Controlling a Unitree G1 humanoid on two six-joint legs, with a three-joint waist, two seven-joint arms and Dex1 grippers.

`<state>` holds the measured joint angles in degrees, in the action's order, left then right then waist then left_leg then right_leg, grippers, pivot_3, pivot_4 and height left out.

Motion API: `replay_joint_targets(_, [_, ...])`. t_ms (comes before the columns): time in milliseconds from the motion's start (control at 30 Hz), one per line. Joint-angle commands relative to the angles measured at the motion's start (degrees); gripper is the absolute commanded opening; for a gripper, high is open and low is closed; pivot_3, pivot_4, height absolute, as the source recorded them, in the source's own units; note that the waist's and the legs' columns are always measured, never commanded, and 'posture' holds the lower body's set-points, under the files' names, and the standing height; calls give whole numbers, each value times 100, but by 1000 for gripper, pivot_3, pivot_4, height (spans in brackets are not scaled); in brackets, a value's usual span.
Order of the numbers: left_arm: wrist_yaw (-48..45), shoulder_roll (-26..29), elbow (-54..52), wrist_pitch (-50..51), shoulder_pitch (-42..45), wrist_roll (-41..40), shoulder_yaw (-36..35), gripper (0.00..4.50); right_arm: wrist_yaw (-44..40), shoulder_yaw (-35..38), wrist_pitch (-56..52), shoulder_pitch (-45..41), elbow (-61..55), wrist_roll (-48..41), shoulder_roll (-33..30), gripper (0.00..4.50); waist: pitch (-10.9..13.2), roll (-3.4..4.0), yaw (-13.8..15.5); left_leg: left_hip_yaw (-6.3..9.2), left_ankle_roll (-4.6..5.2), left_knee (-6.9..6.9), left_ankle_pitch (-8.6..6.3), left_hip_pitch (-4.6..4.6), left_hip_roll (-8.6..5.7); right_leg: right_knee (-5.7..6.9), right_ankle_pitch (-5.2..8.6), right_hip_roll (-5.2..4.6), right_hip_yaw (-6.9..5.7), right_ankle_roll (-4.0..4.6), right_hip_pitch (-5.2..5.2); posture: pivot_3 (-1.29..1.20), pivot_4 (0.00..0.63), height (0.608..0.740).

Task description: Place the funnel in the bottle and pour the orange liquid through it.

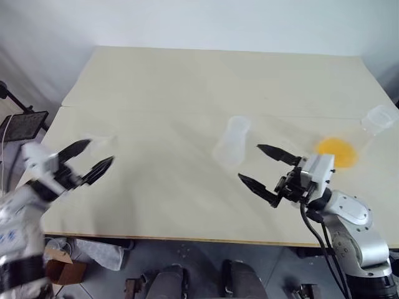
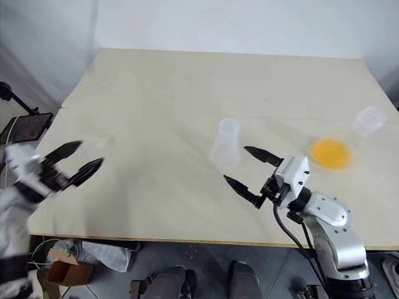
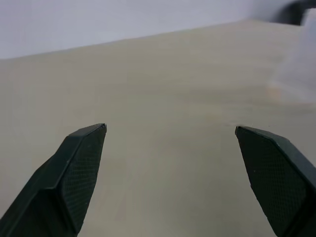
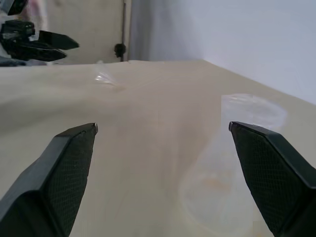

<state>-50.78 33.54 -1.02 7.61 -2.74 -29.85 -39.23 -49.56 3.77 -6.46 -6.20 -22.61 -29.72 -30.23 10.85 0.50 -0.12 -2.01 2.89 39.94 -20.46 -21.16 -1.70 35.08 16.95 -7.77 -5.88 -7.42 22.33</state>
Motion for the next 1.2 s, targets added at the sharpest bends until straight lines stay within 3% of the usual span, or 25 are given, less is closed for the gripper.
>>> replay_joint_targets(33, [331,-399,-581,-124,-1126,-359,-975,4450,-482,-8,85,-267,311,-106,-182,4500,0,-1,-11,-7,1,-3,-4,1,3,-13,0,-2,1,0,-3,0,150,740])
replay_joint_targets(233, [669,-788,-775,-281,-1855,-485,-1162,4450,-654,62,107,-405,468,-157,-187,4500,-3,-8,185,15,-3,9,-9,7,5,-41,5,-22,-11,11,-24,0,150,740])
replay_joint_targets(600, [942,-727,-833,-331,-1462,-472,-491,4450,-641,307,76,-280,387,-150,-292,4500,-5,-11,114,0,-6,0,-23,4,5,-16,6,-15,-8,12,-8,0,150,740])
replay_joint_targets(900, [1729,-548,-583,145,-22,-58,477,4450,-299,578,-30,141,-26,-123,-366,4500,-5,-12,166,-4,-6,7,-22,5,15,-8,6,0,-5,12,-9,0,150,740])
replay_joint_targets(1200, [2243,-329,939,74,1898,728,1386,4450,26,639,-26,402,-296,-108,-325,4500,-7,-14,128,-27,-5,2,-21,4,7,18,6,35,-32,11,13,0,150,740])
